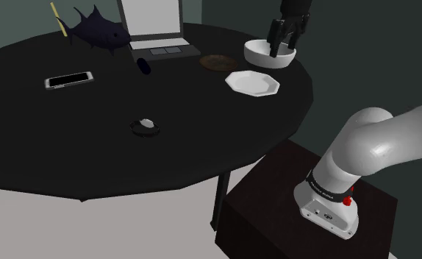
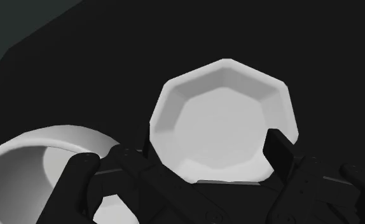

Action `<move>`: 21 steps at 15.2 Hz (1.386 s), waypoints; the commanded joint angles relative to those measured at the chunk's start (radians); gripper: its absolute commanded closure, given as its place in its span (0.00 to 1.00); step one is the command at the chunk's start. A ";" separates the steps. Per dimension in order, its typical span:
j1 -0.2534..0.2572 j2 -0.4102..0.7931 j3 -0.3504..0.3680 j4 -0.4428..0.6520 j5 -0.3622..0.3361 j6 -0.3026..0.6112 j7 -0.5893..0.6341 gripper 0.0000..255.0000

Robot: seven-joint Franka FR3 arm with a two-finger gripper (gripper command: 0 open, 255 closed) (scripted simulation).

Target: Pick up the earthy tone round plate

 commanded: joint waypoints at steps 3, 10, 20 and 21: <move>-0.001 0.082 0.044 0.047 -0.015 0.018 0.045 0.00; -0.015 0.390 0.189 0.260 -0.113 0.028 0.211 0.00; 0.028 0.905 0.323 0.725 -0.372 -0.134 0.434 0.00; 0.043 0.963 0.326 0.787 -0.404 -0.162 0.447 0.00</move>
